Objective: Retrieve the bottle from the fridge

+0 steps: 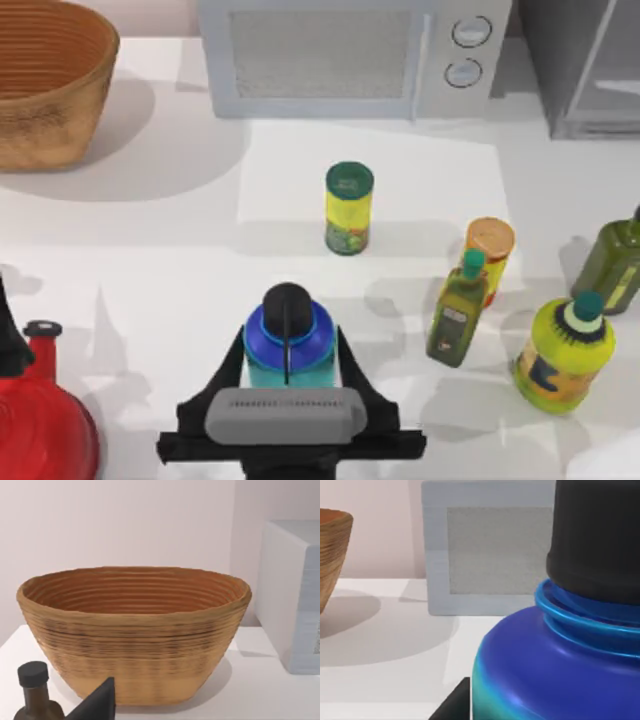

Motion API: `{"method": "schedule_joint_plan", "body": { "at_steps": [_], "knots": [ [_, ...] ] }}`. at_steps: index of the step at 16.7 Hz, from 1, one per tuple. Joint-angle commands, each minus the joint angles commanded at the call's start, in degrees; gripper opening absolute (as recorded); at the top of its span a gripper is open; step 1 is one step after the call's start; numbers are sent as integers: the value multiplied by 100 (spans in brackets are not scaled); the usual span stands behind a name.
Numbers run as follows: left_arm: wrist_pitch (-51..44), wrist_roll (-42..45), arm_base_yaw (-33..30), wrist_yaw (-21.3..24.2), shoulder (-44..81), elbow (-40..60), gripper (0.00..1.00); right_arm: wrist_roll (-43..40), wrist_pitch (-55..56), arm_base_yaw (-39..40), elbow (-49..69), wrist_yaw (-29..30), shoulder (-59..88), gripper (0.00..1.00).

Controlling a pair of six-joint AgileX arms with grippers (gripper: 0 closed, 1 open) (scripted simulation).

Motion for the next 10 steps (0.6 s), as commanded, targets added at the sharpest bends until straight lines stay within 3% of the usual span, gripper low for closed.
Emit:
{"method": "schedule_joint_plan", "body": {
  "at_steps": [10],
  "knots": [
    [0,0,0,0,0,0,100,-78,311,-10,113,-48,401,0]
  ]
}}
